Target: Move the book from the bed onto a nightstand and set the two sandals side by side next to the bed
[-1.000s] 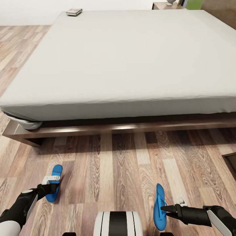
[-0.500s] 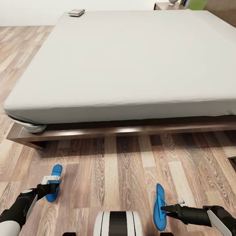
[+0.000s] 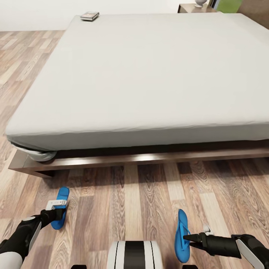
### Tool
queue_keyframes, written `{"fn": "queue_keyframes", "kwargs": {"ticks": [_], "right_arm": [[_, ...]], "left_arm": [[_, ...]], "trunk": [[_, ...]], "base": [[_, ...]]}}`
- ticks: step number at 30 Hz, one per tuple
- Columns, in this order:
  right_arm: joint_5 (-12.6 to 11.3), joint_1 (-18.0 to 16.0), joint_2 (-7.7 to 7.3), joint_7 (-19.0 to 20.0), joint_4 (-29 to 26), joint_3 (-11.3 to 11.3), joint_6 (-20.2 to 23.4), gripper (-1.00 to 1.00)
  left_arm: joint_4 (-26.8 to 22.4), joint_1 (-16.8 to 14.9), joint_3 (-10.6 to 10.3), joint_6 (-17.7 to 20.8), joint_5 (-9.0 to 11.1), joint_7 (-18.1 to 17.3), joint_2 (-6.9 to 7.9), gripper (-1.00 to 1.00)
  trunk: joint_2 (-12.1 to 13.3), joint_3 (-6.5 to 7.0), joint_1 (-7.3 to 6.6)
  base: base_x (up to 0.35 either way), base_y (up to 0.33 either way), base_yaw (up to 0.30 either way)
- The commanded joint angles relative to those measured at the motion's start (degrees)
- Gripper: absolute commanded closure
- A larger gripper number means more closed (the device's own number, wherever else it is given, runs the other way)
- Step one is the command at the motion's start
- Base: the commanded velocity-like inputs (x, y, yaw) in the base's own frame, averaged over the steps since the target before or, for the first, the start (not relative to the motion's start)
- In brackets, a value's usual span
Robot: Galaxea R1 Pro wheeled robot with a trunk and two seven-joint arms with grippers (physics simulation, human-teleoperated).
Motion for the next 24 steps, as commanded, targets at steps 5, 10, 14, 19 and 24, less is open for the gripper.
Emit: {"fn": "queue_keyframes", "kwargs": {"ticks": [5, 10, 14, 19, 24], "right_arm": [[-0.45, -0.06, -0.06, -0.01, 0.0, 0.24, 0.34, 1.0], [-0.47, -0.06, -0.06, -0.01, 0.0, 0.24, 0.34, 1.0], [-0.46, -0.04, -0.06, 0.0, 0.0, 0.24, 0.34, 1.0], [-0.45, -0.03, -0.06, -0.01, 0.0, 0.24, 0.34, 1.0], [-0.45, -0.01, -0.06, -0.02, 0.0, 0.24, 0.34, 1.0]], "left_arm": [[-0.1, -0.03, 0.4, 0.31, -0.5, -0.5, -0.12, 1.0], [-0.1, -0.03, 0.38, 0.37, -0.5, -0.5, -0.18, 1.0], [-0.1, -0.03, 0.38, 0.48, -0.5, -0.5, -0.21, 1.0], [-0.1, -0.03, 0.37, 0.52, -0.5, -0.5, -0.21, 1.0], [-0.1, -0.03, 0.37, 0.51, -0.5, -0.5, -0.21, 1.0]], "trunk": [[-0.01, -0.04, 0.02], [-0.01, -0.04, 0.02], [-0.03, -0.26, 0.05], [-0.09, -1.37, 0.18], [-0.09, -1.37, 0.18]], "base": [[0.213, 0.001, 0.0], [0.024, 0.0, 0.0], [0.002, 0.0, 0.0], [0.0, 0.0, 0.0], [0.0, 0.0, 0.0]]}}
